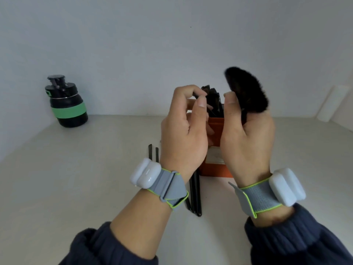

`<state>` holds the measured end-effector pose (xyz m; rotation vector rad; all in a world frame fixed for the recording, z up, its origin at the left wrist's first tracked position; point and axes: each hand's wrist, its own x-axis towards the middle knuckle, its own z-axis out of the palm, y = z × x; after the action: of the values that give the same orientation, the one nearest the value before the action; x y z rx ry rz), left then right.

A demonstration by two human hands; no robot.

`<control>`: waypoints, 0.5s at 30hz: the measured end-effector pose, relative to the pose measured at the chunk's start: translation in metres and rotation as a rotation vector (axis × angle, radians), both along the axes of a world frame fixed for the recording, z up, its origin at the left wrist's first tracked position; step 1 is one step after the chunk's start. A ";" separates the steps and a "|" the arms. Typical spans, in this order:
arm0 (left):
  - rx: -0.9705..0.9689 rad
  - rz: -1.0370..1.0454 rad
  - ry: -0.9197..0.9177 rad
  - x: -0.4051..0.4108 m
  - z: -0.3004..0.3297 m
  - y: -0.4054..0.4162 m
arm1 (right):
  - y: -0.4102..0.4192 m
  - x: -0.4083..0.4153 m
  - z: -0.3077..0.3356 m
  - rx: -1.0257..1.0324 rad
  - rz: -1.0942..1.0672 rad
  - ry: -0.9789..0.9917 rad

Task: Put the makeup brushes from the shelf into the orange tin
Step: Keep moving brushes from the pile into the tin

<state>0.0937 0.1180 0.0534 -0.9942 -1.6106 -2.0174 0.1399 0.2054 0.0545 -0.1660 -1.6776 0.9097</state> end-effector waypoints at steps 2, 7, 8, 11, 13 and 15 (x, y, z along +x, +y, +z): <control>-0.010 0.029 0.022 0.000 0.000 -0.001 | -0.002 0.001 0.000 0.006 -0.014 -0.015; -0.030 0.099 0.061 -0.001 0.000 -0.001 | -0.006 0.003 0.001 0.083 -0.028 -0.041; -0.039 0.095 0.059 -0.001 0.000 -0.001 | -0.006 0.004 0.001 0.114 -0.063 -0.069; -0.090 0.078 0.049 0.000 -0.002 0.001 | -0.007 0.006 0.000 0.167 -0.103 -0.137; -0.123 0.075 0.043 0.000 -0.004 0.003 | -0.008 0.007 0.001 0.165 -0.109 -0.161; -0.156 0.091 0.044 -0.001 -0.006 0.004 | -0.010 0.008 0.002 0.148 -0.093 -0.169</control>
<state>0.0922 0.1222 0.0476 -0.9930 -1.7779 -1.8216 0.1477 0.1958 0.0563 -0.2236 -1.8711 0.7154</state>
